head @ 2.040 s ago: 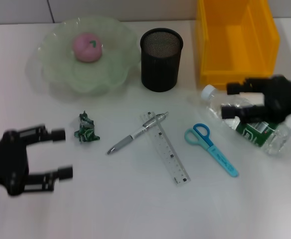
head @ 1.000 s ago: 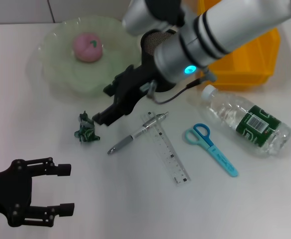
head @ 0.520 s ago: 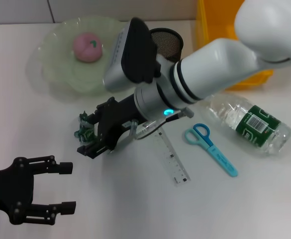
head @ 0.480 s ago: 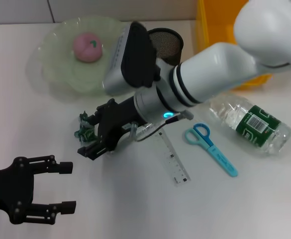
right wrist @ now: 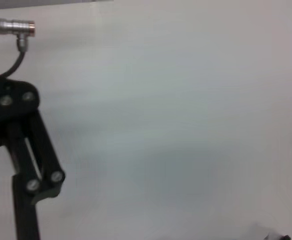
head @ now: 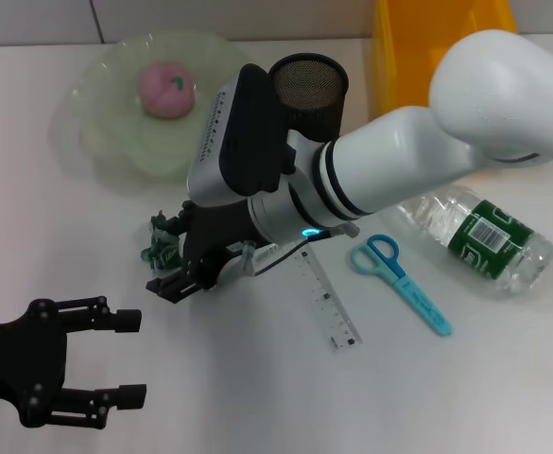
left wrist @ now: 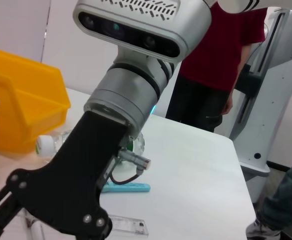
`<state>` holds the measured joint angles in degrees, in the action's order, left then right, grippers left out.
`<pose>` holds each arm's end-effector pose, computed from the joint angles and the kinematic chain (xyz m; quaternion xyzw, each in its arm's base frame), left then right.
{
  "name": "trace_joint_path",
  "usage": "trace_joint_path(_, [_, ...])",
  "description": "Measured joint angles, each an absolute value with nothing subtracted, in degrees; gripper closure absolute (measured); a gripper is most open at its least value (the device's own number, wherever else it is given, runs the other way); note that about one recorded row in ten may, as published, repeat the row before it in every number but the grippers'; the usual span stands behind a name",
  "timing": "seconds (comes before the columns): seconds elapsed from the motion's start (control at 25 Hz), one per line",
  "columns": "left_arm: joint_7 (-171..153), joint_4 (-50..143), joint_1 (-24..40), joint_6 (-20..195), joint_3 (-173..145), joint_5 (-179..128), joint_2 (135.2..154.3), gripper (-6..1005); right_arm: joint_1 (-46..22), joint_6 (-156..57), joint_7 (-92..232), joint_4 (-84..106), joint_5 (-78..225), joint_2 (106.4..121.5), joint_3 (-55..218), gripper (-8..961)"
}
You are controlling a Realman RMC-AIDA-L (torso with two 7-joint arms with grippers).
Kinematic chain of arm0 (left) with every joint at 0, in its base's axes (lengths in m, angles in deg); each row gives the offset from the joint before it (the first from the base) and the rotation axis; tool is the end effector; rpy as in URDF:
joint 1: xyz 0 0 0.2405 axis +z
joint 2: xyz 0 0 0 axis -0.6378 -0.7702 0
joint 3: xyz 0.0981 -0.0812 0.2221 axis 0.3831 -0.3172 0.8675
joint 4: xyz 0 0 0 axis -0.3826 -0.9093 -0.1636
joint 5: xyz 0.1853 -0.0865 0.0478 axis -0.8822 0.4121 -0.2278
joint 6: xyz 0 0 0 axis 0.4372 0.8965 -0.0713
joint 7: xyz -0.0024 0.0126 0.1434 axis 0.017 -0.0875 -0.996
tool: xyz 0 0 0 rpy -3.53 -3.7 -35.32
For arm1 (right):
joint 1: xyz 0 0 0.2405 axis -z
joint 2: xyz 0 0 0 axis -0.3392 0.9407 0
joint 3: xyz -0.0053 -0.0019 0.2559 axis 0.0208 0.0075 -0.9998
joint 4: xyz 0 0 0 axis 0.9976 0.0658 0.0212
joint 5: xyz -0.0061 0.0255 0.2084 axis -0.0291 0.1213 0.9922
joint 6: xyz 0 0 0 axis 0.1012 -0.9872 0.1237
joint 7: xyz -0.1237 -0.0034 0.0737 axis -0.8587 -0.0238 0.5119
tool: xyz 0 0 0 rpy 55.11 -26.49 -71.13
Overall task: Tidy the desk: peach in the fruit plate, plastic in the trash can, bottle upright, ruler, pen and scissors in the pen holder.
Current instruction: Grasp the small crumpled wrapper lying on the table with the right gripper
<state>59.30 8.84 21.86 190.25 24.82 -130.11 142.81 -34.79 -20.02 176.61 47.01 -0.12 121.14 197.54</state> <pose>-0.3111 0.2315 0.0367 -0.9597 -0.1610 -0.2300 0.0134 0.0963 0.3512 -0.1743 -0.9957 0.0550 0.0083 0.0740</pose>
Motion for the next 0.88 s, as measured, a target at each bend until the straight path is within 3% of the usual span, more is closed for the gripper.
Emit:
trace_joint_path(0.4, [59.4,9.0,21.8,190.0,24.4,-131.6,143.11,170,-34.9,-28.8,176.4,47.0,8.2,121.14,206.0,154])
trace_joint_path(0.8, [59.4,9.2,21.5,189.7,24.6,-131.7,143.36,171,-35.0,-34.0,176.8,46.8,12.4,121.15,210.0,552])
trace_joint_path(0.88, [59.5,9.3,21.5,189.6,24.5,-131.7,143.39,171,-35.0,-34.3,177.1,46.7,12.4,121.14,210.3,554])
